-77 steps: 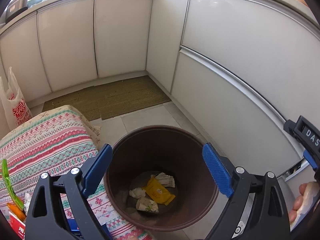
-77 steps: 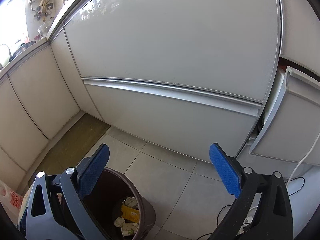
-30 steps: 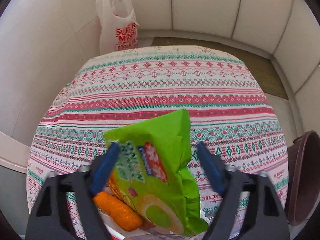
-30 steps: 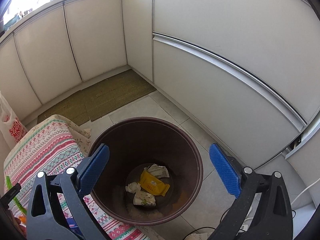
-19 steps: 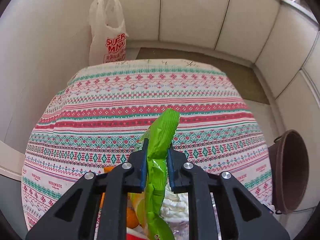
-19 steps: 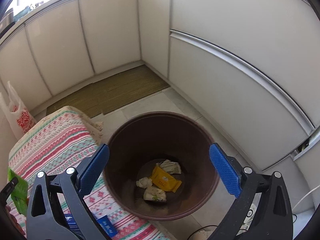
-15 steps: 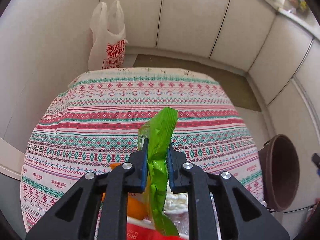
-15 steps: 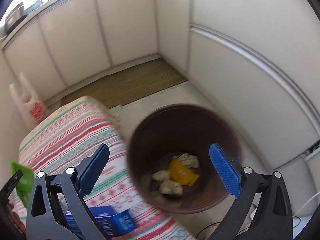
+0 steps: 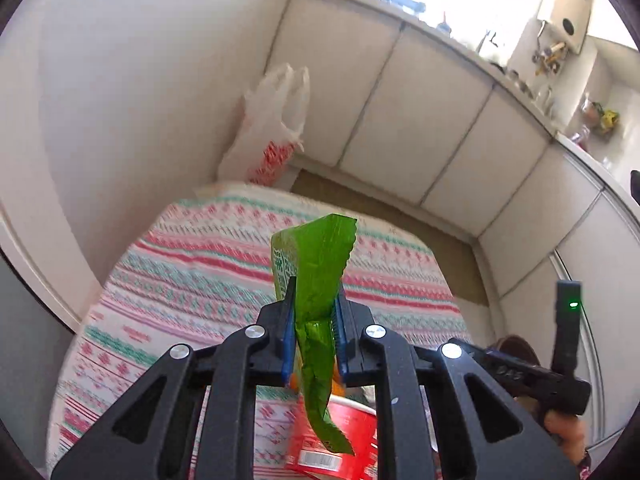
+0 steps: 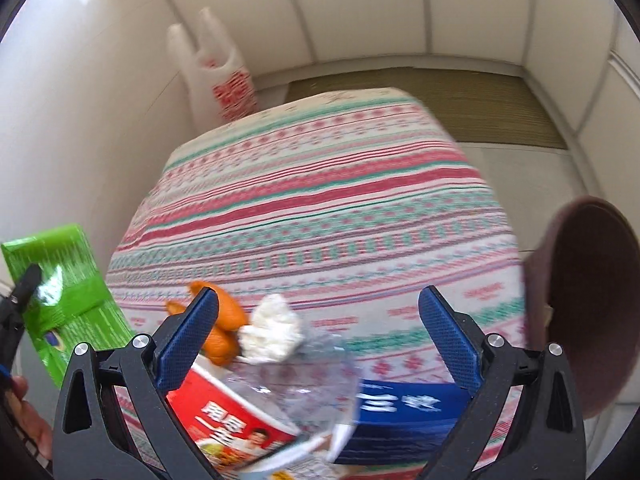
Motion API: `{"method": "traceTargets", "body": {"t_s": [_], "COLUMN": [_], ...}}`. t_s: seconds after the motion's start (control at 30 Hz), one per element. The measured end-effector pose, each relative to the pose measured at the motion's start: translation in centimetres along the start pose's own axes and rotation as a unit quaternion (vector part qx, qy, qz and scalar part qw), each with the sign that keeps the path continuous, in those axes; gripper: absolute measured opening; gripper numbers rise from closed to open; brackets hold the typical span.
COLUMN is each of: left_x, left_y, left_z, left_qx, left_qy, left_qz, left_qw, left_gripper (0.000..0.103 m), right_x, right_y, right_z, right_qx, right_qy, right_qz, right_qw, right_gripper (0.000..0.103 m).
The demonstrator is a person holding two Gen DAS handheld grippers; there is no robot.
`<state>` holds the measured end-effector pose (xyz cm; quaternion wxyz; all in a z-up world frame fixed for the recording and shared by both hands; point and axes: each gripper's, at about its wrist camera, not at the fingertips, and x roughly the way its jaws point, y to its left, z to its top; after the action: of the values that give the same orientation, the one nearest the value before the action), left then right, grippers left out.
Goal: Collect trash
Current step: 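Grasp an orange peel with the right tool while left holds the green bag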
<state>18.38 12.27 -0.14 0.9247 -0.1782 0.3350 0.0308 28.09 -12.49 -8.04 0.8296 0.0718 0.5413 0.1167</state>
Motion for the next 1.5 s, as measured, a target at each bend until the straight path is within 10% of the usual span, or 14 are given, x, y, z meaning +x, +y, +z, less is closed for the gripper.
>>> {"method": "traceTargets", "body": {"t_s": [0.37,0.8,1.23,1.5], "left_x": [-1.5,-1.9,-2.0,-2.5], "left_y": [3.2,3.8,3.5,2.9], "left_z": [1.3,1.2,1.2,1.0], "left_qx": [-0.015,-0.014,-0.014,-0.016], "left_qy": [-0.010,-0.009,-0.006,-0.009], "left_qz": [-0.004,-0.013,-0.016,-0.025], "left_qw": [0.9998,0.9998,0.9997,0.9995], "left_gripper": [0.016,0.016,0.016,0.016], "right_x": [7.4,12.6,8.7,-0.3], "right_y": [9.4,10.1,9.7,7.0], "right_z": [-0.3,-2.0,-1.2,1.6], "right_qx": [-0.139,-0.134,-0.124,-0.096], "right_qy": [0.106,0.154,0.110,-0.002], "right_qz": [0.019,0.007,0.005,-0.010], "right_qw": [0.984,0.979,0.986,0.995], "right_gripper": [0.065,0.032,0.012,0.012]}}
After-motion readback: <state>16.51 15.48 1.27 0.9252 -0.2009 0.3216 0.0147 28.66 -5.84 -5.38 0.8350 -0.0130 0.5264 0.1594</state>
